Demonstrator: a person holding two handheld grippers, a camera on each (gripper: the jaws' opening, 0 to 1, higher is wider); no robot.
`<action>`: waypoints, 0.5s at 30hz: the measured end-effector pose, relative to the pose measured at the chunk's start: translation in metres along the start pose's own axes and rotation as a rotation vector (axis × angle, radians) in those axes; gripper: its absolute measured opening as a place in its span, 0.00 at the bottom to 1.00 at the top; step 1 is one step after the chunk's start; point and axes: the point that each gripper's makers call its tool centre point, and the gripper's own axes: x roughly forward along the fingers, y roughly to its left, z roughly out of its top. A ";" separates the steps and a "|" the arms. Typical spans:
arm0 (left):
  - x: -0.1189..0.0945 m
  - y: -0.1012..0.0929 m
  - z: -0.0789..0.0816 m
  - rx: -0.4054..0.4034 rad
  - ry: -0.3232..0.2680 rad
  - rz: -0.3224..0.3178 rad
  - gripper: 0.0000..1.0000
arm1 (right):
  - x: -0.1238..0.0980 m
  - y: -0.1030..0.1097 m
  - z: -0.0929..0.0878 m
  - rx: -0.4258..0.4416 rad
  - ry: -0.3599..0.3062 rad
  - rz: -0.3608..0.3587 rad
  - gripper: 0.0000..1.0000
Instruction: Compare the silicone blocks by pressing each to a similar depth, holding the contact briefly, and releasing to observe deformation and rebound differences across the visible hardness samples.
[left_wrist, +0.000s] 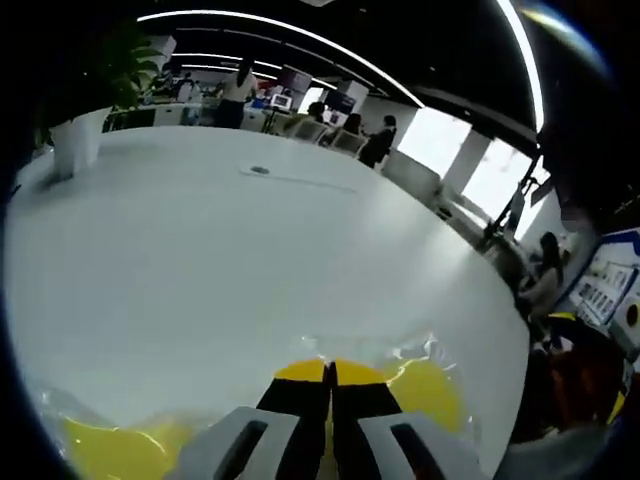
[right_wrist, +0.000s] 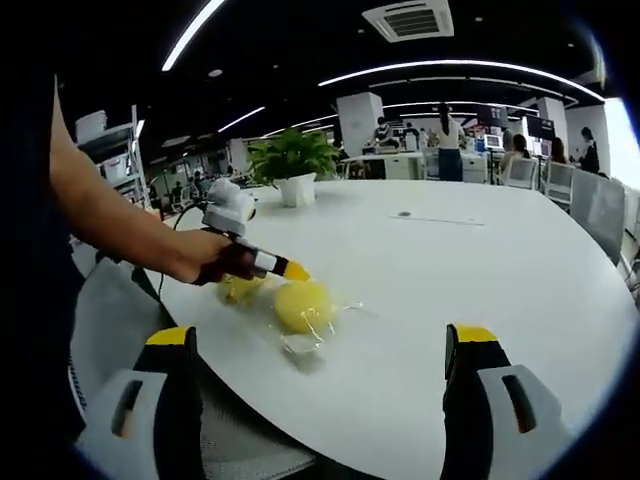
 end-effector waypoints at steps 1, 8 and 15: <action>0.000 0.001 -0.001 -0.002 0.002 0.000 0.00 | 0.000 0.000 0.000 0.004 -0.001 0.001 0.96; -0.004 0.011 0.002 0.078 -0.026 0.048 0.21 | -0.002 -0.003 -0.001 0.017 -0.003 -0.006 0.96; -0.022 0.003 0.033 0.085 -0.155 0.020 0.65 | 0.002 -0.005 0.001 0.014 0.005 -0.015 0.96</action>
